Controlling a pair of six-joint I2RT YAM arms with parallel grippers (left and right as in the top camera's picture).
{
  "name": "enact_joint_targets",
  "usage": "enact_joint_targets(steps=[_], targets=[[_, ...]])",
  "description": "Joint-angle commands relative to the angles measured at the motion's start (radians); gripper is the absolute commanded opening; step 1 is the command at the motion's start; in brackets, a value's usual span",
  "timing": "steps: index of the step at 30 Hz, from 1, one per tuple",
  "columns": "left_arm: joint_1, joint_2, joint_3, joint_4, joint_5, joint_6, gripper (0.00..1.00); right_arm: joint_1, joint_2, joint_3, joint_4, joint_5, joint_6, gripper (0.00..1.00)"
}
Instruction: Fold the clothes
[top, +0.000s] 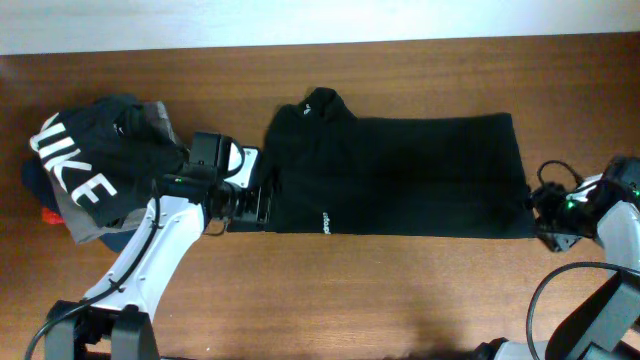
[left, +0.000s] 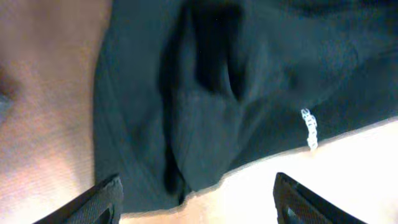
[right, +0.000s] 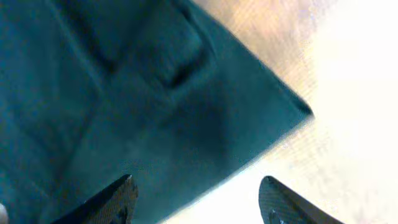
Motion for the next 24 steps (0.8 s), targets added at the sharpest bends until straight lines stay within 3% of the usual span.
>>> enact_joint_targets(steps=[1, 13, 15, 17, 18, 19, 24], targets=[[0.001, 0.006, 0.014, -0.075, 0.074, 0.007, 0.77, -0.001, 0.003, 0.003, -0.039, 0.079, -0.003, 0.68], [0.001, 0.218, -0.019, -0.044, 0.068, 0.007, 0.75, 0.0, 0.004, -0.08, 0.05, 0.1, -0.002, 0.67], [0.001, 0.255, -0.018, -0.029, 0.059, 0.007, 0.66, -0.001, 0.004, -0.092, 0.054, 0.098, -0.002, 0.67], [0.001, 0.279, -0.018, -0.021, 0.048, 0.008, 0.19, -0.001, 0.004, -0.118, 0.09, 0.097, -0.002, 0.67], [0.001, 0.278, -0.018, -0.019, 0.048, 0.008, 0.05, -0.001, 0.004, -0.127, 0.107, 0.097, -0.002, 0.67], [0.001, 0.277, -0.016, -0.02, 0.046, 0.008, 0.01, -0.001, 0.004, -0.135, 0.122, 0.097, -0.002, 0.67], [0.001, 0.275, 0.02, -0.056, 0.045, 0.008, 0.01, -0.001, 0.008, -0.141, 0.151, 0.098, 0.003, 0.62]])
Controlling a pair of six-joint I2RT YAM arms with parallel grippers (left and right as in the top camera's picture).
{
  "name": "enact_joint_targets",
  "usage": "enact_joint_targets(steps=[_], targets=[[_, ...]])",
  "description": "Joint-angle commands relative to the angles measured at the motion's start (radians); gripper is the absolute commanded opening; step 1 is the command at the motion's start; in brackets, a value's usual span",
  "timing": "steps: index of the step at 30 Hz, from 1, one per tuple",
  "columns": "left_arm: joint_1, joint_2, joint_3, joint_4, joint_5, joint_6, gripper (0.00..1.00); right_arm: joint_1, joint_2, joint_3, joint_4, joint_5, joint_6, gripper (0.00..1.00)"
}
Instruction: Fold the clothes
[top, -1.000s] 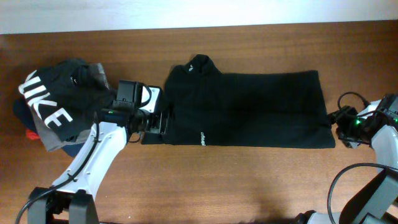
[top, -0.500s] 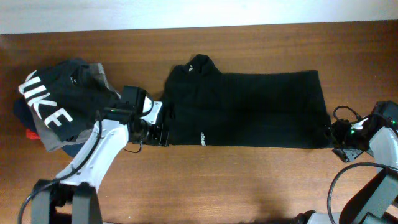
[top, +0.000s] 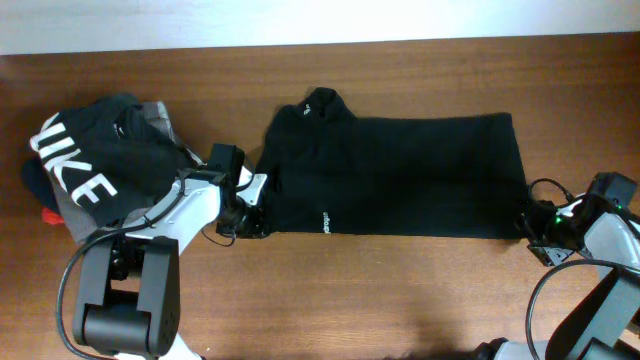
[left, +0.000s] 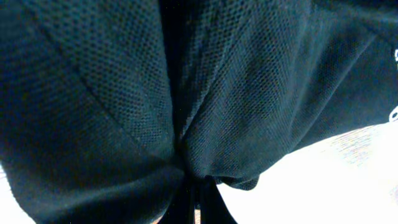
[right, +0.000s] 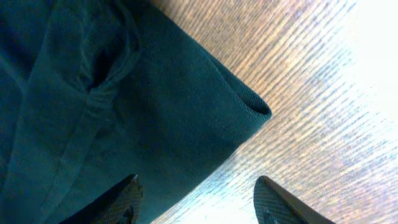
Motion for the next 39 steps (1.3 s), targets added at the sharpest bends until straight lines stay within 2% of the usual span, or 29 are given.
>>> enact_joint_targets(steps=[1, 7, 10, 13, 14, 19, 24, 25, 26, 27, 28, 29, 31, 36, 38, 39], targets=[[0.0, 0.018, 0.027, -0.031, -0.015, 0.008, 0.01, -0.001, 0.012, -0.009, 0.02, 0.013, 0.01, 0.62], [0.0, 0.018, 0.064, -0.039, -0.016, 0.009, 0.01, -0.001, 0.083, -0.009, 0.122, 0.031, 0.05, 0.65], [0.0, 0.018, 0.066, -0.043, -0.021, 0.009, 0.01, -0.001, 0.125, -0.009, 0.15, 0.028, 0.075, 0.43], [0.0, 0.018, 0.066, -0.069, -0.058, 0.009, 0.01, -0.01, 0.143, -0.009, 0.134, 0.06, 0.076, 0.07], [0.0, 0.018, 0.066, -0.08, -0.081, 0.009, 0.01, -0.018, 0.138, -0.008, 0.13, 0.07, 0.076, 0.04], [0.01, 0.018, 0.08, -0.155, -0.178, 0.009, 0.01, -0.089, 0.087, 0.013, 0.046, 0.148, 0.076, 0.04], [0.061, 0.018, 0.14, -0.216, -0.174, 0.008, 0.01, -0.133, -0.006, 0.02, -0.002, 0.216, 0.076, 0.04], [0.066, 0.018, 0.148, -0.219, -0.172, 0.008, 0.01, -0.132, -0.02, 0.02, -0.005, 0.21, 0.076, 0.08], [0.072, 0.018, 0.158, -0.227, -0.172, 0.008, 0.01, -0.132, -0.032, 0.02, -0.012, 0.207, 0.075, 0.21], [0.074, 0.018, 0.166, -0.236, -0.172, 0.008, 0.05, -0.132, -0.041, 0.021, -0.019, 0.207, 0.076, 0.33], [0.076, 0.018, 0.175, -0.249, -0.172, 0.009, 0.15, -0.132, -0.051, 0.021, -0.028, 0.206, 0.076, 0.42], [0.076, 0.018, 0.183, -0.262, -0.172, 0.009, 0.24, -0.132, -0.059, 0.021, -0.036, 0.204, 0.076, 0.5], [0.077, 0.018, 0.219, -0.31, -0.173, 0.01, 0.3, -0.132, -0.076, 0.023, -0.046, 0.2, 0.076, 0.59], [0.082, 0.015, 0.365, -0.438, -0.175, 0.023, 0.41, -0.132, -0.116, 0.061, -0.086, 0.162, 0.075, 0.62], [0.086, 0.013, 0.421, -0.457, -0.175, 0.035, 0.45, -0.132, -0.13, 0.078, -0.1, 0.135, 0.074, 0.63], [0.088, 0.013, 0.446, -0.451, -0.177, 0.035, 0.5, -0.132, -0.136, 0.083, -0.103, 0.114, 0.074, 0.63]])
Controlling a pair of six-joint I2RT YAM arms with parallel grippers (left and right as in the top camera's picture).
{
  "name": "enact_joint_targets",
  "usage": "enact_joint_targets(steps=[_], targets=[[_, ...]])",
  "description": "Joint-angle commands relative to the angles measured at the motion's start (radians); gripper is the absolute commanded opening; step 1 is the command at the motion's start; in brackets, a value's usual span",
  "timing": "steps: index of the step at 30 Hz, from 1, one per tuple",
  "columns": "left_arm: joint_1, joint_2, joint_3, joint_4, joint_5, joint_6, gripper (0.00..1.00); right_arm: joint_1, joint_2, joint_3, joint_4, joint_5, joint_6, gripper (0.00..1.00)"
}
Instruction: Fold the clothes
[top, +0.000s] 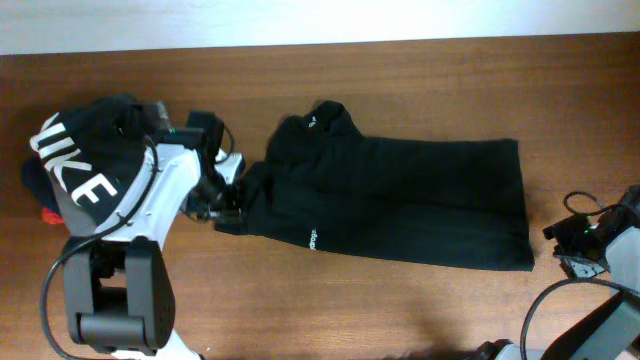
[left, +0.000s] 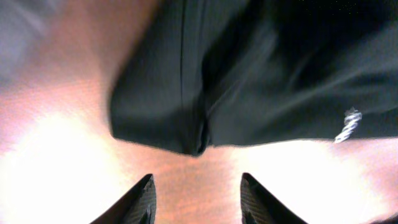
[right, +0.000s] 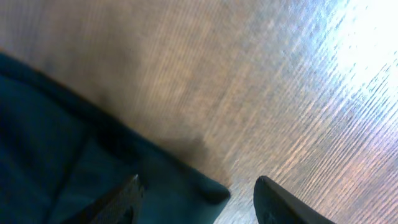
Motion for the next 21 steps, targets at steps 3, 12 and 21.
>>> enact_joint_targets(steps=[3, 12, 21], targets=[[0.013, -0.001, 0.111, 0.092, -0.008, 0.051, 0.56, -0.005, -0.055, 0.051, -0.006, -0.136, -0.002, 0.64], [0.013, 0.121, 0.098, 0.295, 0.135, 0.3, 0.63, -0.005, -0.053, 0.051, -0.013, -0.243, -0.098, 0.65], [0.018, 0.187, 0.103, 0.258, 0.134, 0.342, 0.0, 0.009, -0.053, 0.05, -0.025, -0.243, -0.109, 0.65]])
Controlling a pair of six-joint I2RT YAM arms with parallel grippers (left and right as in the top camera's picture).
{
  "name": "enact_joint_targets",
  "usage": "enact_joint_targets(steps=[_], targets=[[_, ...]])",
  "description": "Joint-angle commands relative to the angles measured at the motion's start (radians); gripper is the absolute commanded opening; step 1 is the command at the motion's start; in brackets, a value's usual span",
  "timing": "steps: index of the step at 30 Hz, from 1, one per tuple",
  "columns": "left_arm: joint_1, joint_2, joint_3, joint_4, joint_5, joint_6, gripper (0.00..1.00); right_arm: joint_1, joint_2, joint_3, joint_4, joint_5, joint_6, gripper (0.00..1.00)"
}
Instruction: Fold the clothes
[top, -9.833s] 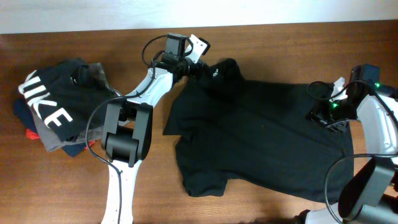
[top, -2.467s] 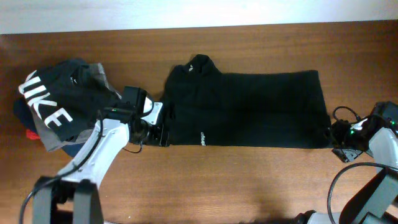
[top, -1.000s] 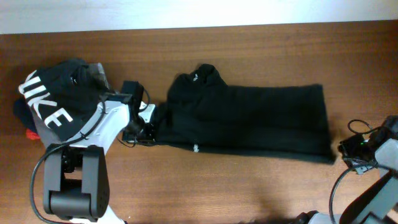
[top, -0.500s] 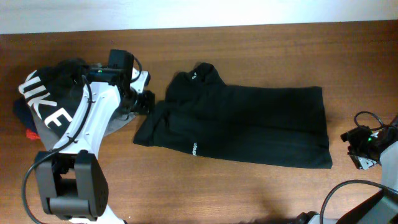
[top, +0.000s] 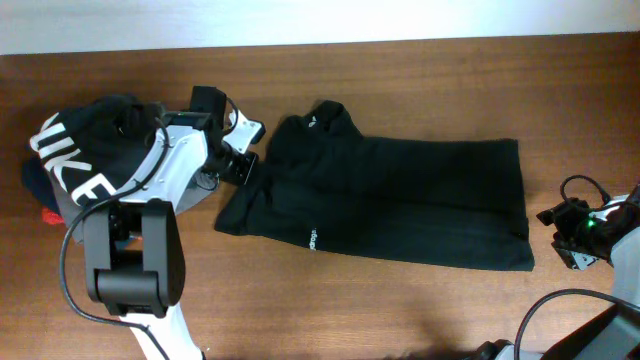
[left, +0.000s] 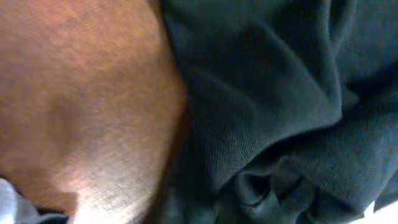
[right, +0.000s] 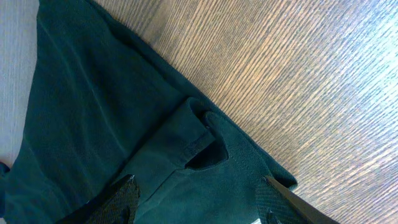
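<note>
A black garment (top: 400, 205) lies spread across the table, slightly skewed, with its collar (top: 322, 115) at the upper left. My left gripper (top: 246, 160) is at the garment's left edge below the collar. The left wrist view is pressed close to bunched black cloth (left: 255, 180), the fingers are hidden, and the gripper looks shut on a fold. My right gripper (top: 556, 228) stands open just right of the lower right corner. In the right wrist view that gripper (right: 199, 205) has the hem corner (right: 249, 155) between its spread fingers.
A heap of clothes (top: 85, 170) with a black top bearing white letters sits at the table's left end, close behind my left arm. Bare brown wood (top: 380, 310) runs along the front of the garment. The table's far edge (top: 400, 42) meets a white wall.
My left gripper has gone from open at the garment's lower left corner to the left edge near the collar, now pressed into bunched cloth. My right gripper has come back over the lower right corner.
The garment first lay straight with both grippers open at its lower corners. Then my left gripper was shut on the lower left corner. Later the garment lay skewed, its left end shifted, both grippers open and off it. Now both are at it again.
</note>
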Motion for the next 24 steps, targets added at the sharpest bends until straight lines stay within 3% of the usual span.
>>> enact_joint_targets(steps=[1, 5, 8, 10, 13, 15, 17, 19, 22, 24], targets=[[0.011, -0.001, 0.014, -0.031, -0.049, -0.016, 0.01, 0.018, -0.014, 0.016, -0.001, -0.016, -0.019, 0.65], [0.014, -0.001, 0.04, -0.076, -0.322, -0.224, 0.01, 0.069, -0.014, 0.016, 0.01, -0.014, -0.032, 0.65], [0.012, -0.001, 0.041, -0.077, -0.344, -0.227, 0.02, 0.115, -0.014, 0.016, 0.024, 0.008, -0.033, 0.65], [0.012, -0.001, 0.041, -0.077, -0.341, -0.237, 0.11, 0.139, -0.013, 0.016, 0.031, 0.016, -0.033, 0.65], [0.012, -0.012, 0.07, -0.126, -0.34, -0.237, 0.47, 0.166, -0.013, 0.016, 0.066, 0.003, -0.053, 0.66], [0.012, -0.027, 0.114, -0.172, -0.325, -0.237, 0.51, 0.177, -0.013, 0.016, 0.092, -0.045, -0.113, 0.65], [0.012, -0.052, 0.211, -0.238, -0.283, -0.236, 0.68, 0.192, -0.013, 0.016, 0.114, -0.095, -0.137, 0.65], [0.011, -0.067, 0.288, -0.251, -0.222, -0.232, 0.79, 0.204, -0.013, 0.016, 0.136, -0.15, -0.183, 0.66], [0.0, -0.07, 0.375, -0.191, -0.046, -0.131, 0.81, 0.221, -0.013, 0.016, 0.159, -0.197, -0.214, 0.67], [-0.015, -0.069, 0.379, -0.105, -0.003, -0.108, 0.8, 0.234, -0.013, 0.016, 0.159, -0.196, -0.214, 0.67]])
